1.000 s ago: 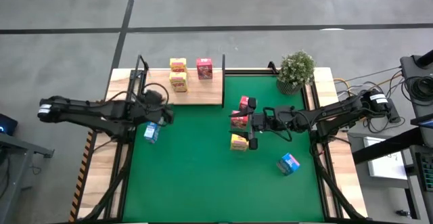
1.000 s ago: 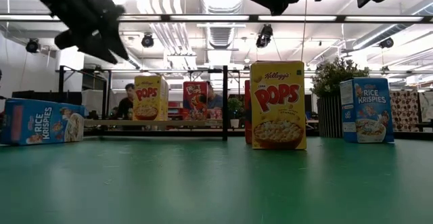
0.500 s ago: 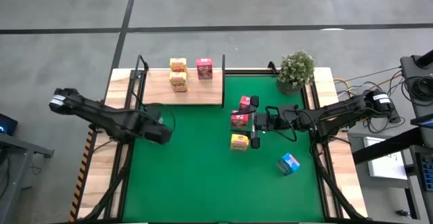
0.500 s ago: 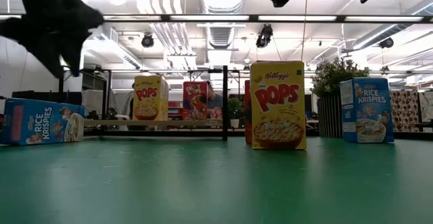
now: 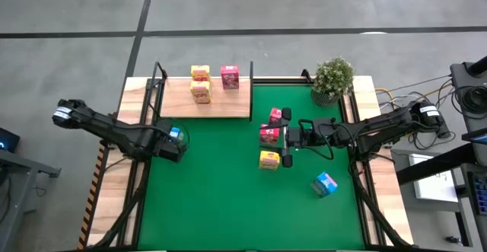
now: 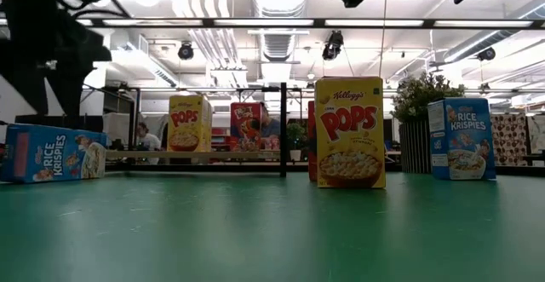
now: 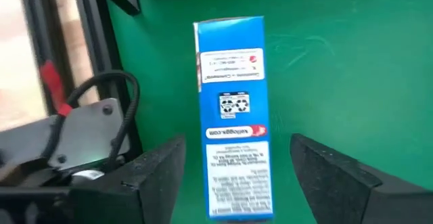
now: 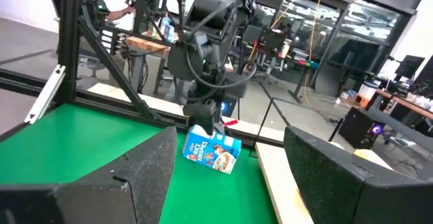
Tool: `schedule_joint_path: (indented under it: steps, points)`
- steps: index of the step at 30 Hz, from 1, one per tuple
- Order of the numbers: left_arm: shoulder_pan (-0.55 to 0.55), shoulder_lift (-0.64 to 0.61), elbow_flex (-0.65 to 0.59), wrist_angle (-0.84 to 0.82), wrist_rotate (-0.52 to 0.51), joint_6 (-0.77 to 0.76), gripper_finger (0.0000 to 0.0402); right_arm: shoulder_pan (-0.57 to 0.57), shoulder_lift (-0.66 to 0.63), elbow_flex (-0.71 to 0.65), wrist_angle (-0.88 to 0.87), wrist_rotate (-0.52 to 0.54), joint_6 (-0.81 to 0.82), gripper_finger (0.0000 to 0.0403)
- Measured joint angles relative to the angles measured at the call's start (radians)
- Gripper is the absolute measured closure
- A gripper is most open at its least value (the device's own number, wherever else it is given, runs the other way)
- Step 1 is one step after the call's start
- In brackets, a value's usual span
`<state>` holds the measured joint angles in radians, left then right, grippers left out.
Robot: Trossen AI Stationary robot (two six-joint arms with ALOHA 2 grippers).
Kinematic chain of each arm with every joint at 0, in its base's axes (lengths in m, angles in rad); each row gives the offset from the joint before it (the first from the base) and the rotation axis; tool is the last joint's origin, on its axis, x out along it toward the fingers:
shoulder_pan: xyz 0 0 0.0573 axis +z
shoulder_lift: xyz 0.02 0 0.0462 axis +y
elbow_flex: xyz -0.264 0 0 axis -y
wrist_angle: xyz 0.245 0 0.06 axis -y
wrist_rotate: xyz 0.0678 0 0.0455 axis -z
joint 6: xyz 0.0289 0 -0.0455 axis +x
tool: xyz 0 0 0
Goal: Stack cereal on shelf
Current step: Put the middle blue cereal box on the shelf
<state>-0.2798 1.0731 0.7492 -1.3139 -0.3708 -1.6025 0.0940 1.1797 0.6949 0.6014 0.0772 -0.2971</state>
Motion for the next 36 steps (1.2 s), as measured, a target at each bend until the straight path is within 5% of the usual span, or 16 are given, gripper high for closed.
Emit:
schedule_joint_path:
  steps: [7,36]
  points:
    - [0.005,0.010,-0.018,0.032,-0.073,0.002,0.0152,0.000,0.000,0.000,0.001,0.000,-0.005,0.0140]
    - [0.019,0.274,-0.007,0.118,-0.083,-0.014,0.0170,0.000,0.000,0.000,-0.005,-0.001,-0.010,0.0140]
